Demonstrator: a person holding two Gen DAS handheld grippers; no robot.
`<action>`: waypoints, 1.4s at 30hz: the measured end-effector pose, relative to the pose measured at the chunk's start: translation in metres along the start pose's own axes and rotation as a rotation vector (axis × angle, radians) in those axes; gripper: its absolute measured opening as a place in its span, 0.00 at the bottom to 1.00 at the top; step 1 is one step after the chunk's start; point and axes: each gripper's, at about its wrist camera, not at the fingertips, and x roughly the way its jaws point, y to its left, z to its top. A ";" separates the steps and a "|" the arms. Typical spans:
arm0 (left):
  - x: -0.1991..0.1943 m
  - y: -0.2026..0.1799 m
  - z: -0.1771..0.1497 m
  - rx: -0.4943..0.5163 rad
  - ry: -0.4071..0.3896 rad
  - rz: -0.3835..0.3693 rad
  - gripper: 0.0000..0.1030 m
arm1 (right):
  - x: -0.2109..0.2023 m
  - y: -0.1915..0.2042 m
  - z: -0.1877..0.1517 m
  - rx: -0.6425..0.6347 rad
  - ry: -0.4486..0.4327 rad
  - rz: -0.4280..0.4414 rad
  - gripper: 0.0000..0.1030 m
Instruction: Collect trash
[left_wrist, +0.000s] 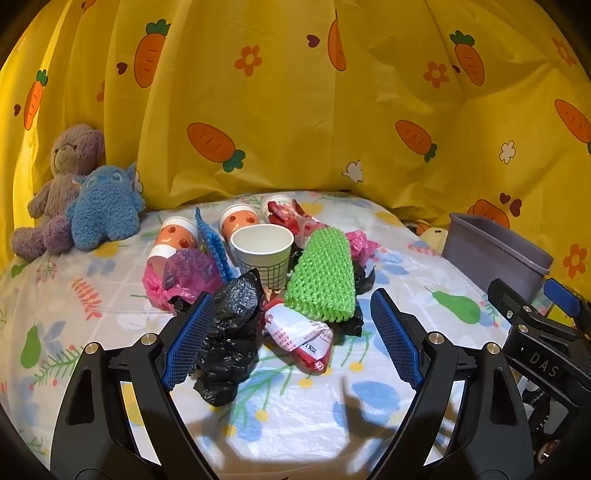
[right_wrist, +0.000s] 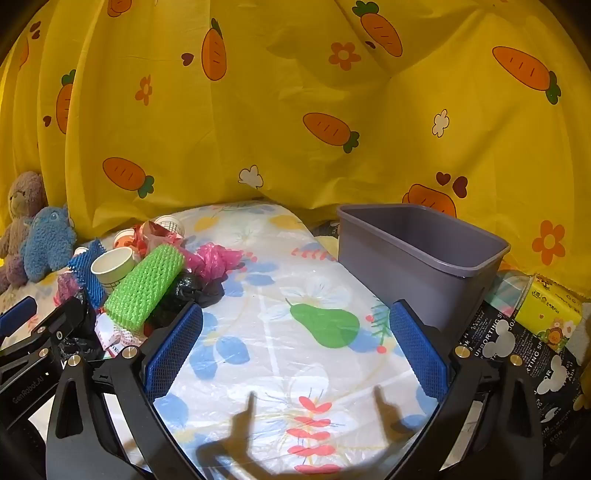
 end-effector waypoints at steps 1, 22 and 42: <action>0.000 0.000 0.000 0.000 0.000 -0.002 0.82 | 0.000 0.000 0.000 0.003 -0.006 0.001 0.95; 0.000 0.001 0.001 0.005 -0.008 -0.002 0.82 | 0.001 -0.004 0.006 0.007 -0.008 -0.013 0.95; -0.002 0.001 0.005 -0.005 -0.011 0.002 0.82 | 0.000 -0.003 0.007 0.005 -0.015 -0.015 0.95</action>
